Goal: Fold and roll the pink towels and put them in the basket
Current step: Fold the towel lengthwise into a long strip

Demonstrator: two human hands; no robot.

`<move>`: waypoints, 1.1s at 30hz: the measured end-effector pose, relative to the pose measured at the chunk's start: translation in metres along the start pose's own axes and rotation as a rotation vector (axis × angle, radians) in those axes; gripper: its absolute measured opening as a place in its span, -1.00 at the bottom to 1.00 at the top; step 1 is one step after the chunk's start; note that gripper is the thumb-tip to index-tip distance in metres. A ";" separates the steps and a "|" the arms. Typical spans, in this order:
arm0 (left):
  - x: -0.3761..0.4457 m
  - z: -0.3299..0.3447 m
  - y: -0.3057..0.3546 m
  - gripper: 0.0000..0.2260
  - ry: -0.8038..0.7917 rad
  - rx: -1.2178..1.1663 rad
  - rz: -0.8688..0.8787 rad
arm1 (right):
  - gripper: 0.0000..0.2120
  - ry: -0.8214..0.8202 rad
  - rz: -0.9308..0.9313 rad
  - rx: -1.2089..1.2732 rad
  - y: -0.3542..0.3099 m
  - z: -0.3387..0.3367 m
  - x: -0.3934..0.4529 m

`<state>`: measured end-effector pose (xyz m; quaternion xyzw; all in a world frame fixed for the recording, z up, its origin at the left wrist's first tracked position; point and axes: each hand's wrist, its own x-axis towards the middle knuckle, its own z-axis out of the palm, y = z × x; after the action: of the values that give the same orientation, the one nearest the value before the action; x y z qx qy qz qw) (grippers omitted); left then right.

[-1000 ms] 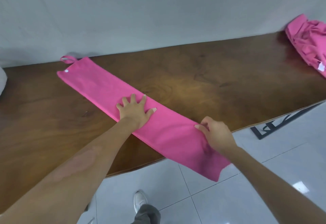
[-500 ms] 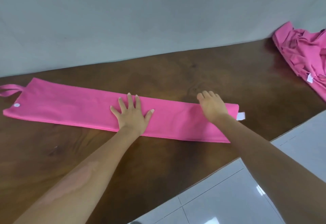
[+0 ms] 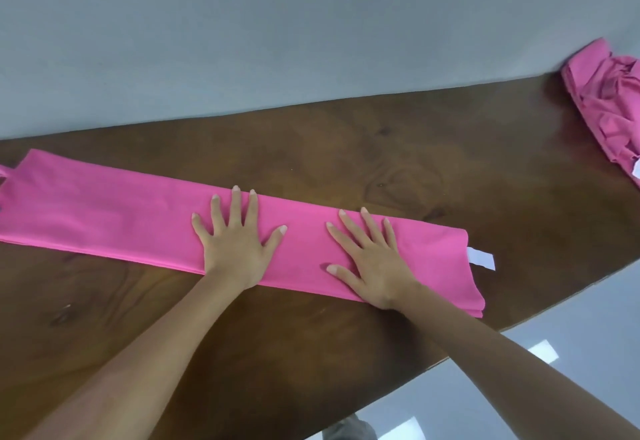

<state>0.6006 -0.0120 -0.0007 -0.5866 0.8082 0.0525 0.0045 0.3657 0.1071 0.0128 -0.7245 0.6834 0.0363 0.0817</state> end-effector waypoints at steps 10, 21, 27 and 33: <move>0.002 0.002 0.004 -0.19 -0.034 0.073 -0.073 | -0.10 -0.049 -0.178 -0.080 0.062 0.000 -0.014; -0.015 -0.008 0.041 -0.29 -0.124 0.125 -0.445 | -0.01 -0.012 -0.368 -0.107 0.137 0.006 -0.043; -0.064 0.010 0.088 -0.34 0.032 -0.074 -0.565 | 0.00 0.013 -0.392 -0.084 0.148 0.005 -0.050; -0.140 0.026 0.139 -0.25 0.123 -0.159 -0.521 | -0.01 0.035 -0.389 -0.086 0.145 0.010 -0.049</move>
<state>0.5111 0.1656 -0.0057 -0.7751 0.6223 0.0771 -0.0775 0.2182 0.1495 0.0008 -0.8462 0.5298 0.0362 0.0444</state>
